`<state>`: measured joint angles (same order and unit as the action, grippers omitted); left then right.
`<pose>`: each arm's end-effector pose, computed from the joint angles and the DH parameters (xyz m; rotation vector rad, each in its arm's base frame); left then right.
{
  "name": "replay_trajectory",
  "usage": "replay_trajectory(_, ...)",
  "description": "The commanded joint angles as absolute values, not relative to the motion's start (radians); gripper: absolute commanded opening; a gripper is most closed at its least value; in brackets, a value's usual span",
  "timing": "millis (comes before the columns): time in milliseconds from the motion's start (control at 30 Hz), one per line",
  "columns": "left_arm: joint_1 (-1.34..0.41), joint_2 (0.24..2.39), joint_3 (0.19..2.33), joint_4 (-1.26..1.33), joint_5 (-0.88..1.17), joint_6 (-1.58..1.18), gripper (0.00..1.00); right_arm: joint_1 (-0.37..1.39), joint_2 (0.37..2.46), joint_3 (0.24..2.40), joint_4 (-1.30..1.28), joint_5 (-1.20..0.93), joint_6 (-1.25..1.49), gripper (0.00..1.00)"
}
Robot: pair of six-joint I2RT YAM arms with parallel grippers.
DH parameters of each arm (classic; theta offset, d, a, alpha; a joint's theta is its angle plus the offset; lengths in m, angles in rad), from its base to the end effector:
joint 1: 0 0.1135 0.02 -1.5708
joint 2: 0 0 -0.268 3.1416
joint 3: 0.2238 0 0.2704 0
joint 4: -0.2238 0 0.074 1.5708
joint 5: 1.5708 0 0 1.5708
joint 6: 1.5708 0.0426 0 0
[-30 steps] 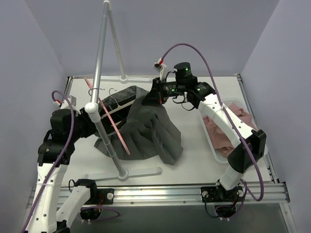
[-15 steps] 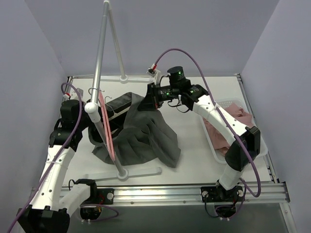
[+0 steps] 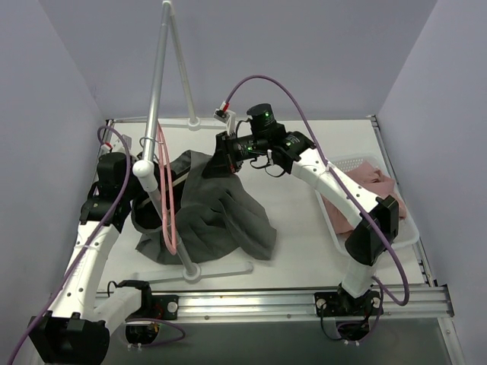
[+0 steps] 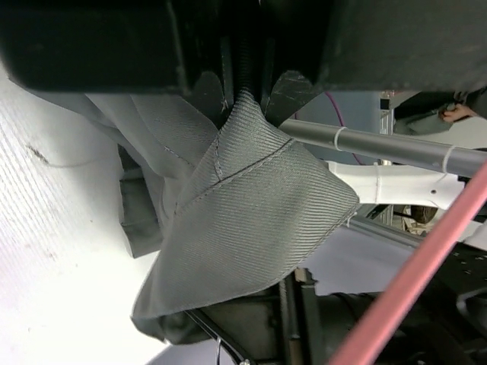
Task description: Remove the skirt from the hanger
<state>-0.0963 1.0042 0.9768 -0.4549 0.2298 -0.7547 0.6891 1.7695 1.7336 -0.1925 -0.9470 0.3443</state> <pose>0.2416 -0.0331 0.3388 -0.5458 2.0564 -0.7533 0.3136 0.3032 0.4043 -1.0564 1.6893 1.5462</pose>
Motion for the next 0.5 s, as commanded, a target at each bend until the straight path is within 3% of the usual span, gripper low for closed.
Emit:
replay_trajectory(0, -0.092, 0.991, 1.003, -0.41, 0.242, -0.739, 0.4, 0.698, 1.775, 1.818, -0.149, -0.986, 0.37, 0.0)
replay_trajectory(133, -0.094, 0.98, 0.996, -0.407, 0.253, -0.749, 0.34, 0.701, 1.79, 1.845, -0.152, -0.977, 0.371, 0.0)
replay_trajectory(200, -0.094, 0.977, 1.002, -0.413, 0.262, -0.746, 0.26, 0.707, 1.798, 1.859, -0.158, -0.974, 0.37, 0.0)
replay_trajectory(233, -0.095, 0.98, 1.008, -0.42, 0.264, -0.741, 0.21, 0.709, 1.796, 1.861, -0.158, -0.97, 0.368, 0.0)
replay_trajectory(267, -0.095, 0.988, 1.015, -0.423, 0.267, -0.736, 0.09, 0.709, 1.796, 1.859, -0.158, -0.966, 0.367, 0.0)
replay_trajectory(300, -0.095, 0.992, 1.034, -0.436, 0.268, -0.729, 0.03, 0.709, 1.795, 1.856, -0.16, -0.963, 0.37, 0.0)
replay_trajectory(467, -0.094, 0.997, 1.077, -0.475, 0.252, -0.724, 0.02, 0.715, 1.79, 1.845, -0.204, -0.916, 0.373, 0.02)
